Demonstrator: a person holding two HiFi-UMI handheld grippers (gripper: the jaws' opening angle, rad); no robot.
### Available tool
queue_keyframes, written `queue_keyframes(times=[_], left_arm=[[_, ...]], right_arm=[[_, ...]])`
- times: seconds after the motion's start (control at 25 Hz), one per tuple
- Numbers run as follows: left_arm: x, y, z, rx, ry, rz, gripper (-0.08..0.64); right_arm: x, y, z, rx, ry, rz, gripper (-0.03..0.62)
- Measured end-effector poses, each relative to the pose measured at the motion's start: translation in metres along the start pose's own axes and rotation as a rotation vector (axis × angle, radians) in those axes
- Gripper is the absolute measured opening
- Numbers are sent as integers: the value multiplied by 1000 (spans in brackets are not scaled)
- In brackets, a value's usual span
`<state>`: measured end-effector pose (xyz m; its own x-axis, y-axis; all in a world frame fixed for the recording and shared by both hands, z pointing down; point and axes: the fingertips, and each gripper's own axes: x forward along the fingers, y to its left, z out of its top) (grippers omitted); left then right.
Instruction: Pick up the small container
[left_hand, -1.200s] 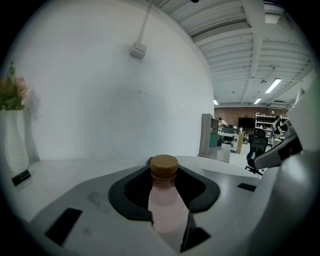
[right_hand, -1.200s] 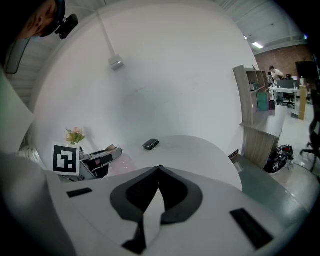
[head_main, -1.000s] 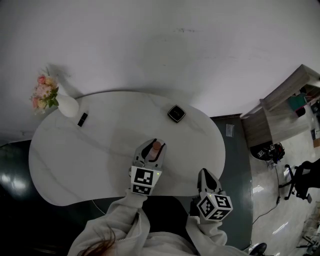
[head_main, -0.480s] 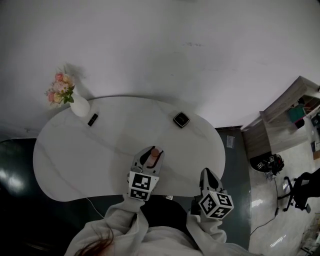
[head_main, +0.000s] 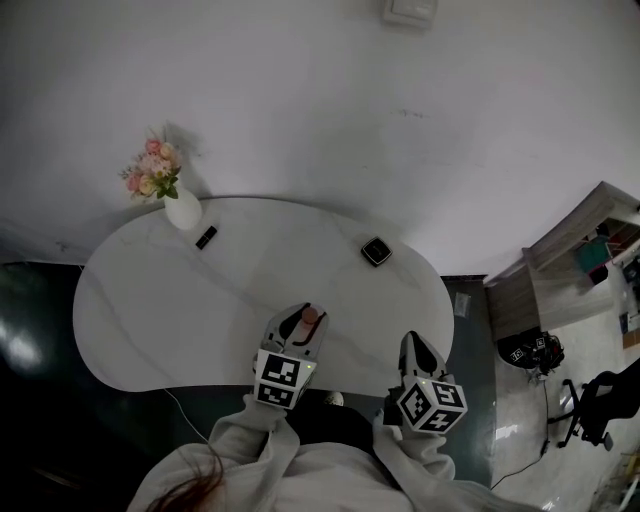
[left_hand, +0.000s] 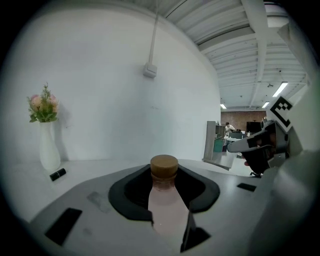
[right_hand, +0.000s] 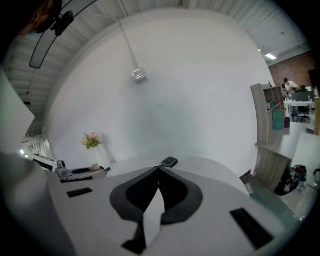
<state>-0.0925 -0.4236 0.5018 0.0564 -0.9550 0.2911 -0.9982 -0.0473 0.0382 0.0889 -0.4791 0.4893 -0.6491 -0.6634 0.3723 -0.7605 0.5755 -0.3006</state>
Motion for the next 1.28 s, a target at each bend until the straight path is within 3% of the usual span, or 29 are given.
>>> queue_keyframes(times=[0.32, 0.76, 1.28], left_arm=[[-40, 26, 5, -36, -30, 101, 137], [-85, 71, -1, -65, -29, 266, 137], [-85, 79, -3, -80, -30, 266, 137]], right_arm=[[15, 19, 11, -109, 4, 55, 51], [34, 40, 10, -179, 10, 103, 51], [38, 39, 4, -167, 17, 94, 50]])
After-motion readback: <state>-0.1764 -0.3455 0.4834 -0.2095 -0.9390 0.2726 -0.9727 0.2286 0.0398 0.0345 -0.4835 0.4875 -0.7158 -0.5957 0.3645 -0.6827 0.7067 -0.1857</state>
